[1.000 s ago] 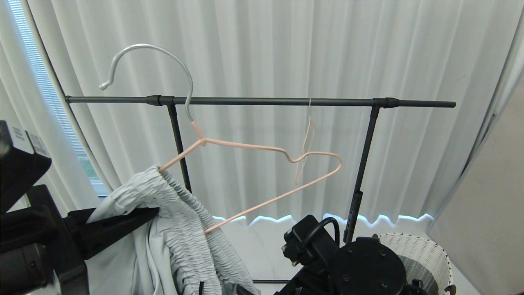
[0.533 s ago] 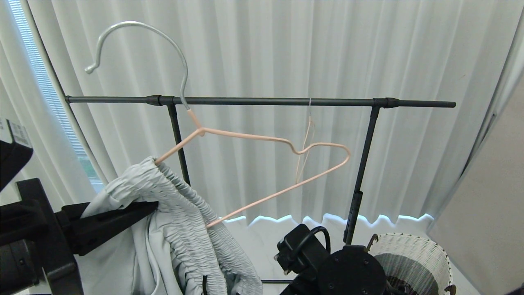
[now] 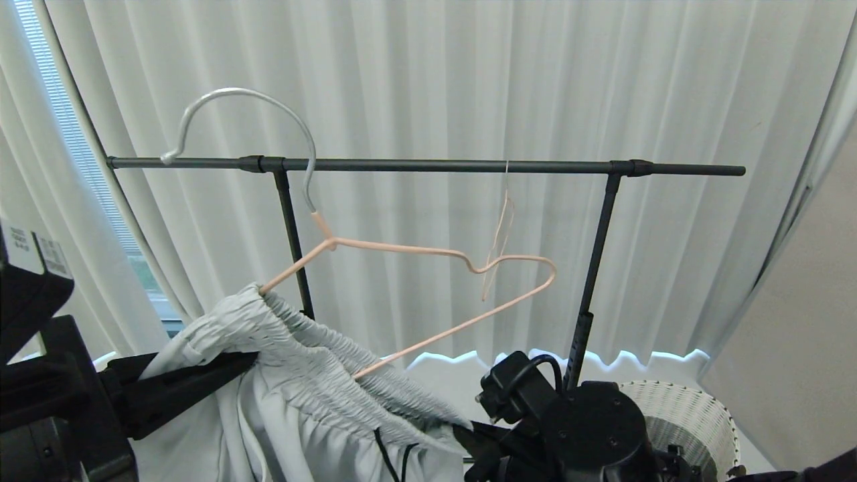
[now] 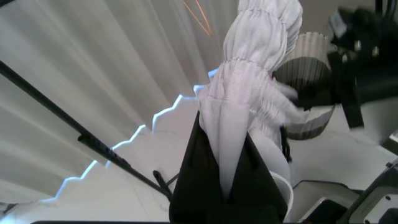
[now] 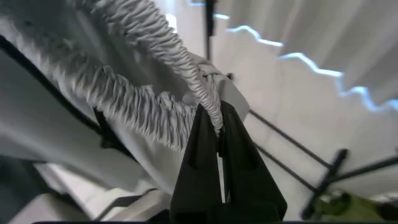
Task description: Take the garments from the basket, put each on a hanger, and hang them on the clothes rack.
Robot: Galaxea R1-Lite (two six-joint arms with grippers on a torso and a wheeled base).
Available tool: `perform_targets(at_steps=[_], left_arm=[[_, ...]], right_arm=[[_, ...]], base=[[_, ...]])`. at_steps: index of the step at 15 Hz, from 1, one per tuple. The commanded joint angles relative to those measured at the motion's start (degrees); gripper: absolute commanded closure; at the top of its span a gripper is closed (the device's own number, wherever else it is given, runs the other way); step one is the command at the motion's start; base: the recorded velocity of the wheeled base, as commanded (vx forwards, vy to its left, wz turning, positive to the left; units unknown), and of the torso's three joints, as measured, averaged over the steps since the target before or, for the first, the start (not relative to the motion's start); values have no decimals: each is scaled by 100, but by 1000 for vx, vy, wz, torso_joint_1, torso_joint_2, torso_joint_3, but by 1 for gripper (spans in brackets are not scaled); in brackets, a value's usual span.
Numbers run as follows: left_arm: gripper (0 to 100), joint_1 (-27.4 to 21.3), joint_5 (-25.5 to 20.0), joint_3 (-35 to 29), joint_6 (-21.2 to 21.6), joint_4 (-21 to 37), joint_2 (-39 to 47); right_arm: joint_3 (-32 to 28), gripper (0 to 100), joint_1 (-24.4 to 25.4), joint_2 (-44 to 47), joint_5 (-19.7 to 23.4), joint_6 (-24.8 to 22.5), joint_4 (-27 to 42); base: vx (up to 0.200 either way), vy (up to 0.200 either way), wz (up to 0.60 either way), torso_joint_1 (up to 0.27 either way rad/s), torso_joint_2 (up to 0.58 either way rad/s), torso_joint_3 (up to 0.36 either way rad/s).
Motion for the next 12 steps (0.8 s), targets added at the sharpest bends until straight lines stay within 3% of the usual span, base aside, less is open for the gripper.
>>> perform_targets(at_steps=[1, 4, 8, 11, 12], left_arm=[[100, 3, 4, 213, 8, -40, -162], [100, 3, 4, 556, 52, -181, -232], [100, -24, -57, 881, 69, -207, -346], [100, -24, -268, 1127, 78, -207, -469], [100, -15, -523, 1250, 175, -207, -540]], right_arm=[[311, 100, -579, -341, -166, -164, 6], [364, 100, -1220, -631, -149, -480, 6], [347, 100, -1695, -710, -149, -630, 6], [338, 100, -1950, -754, -131, -762, 6], [338, 100, -2064, -781, -114, -770, 6]], base=[[0, 0, 0, 0, 0, 0], [0, 0, 0, 0, 0, 0], [0, 0, 0, 0, 0, 0], [0, 0, 0, 0, 0, 0], [0, 0, 0, 0, 0, 0]])
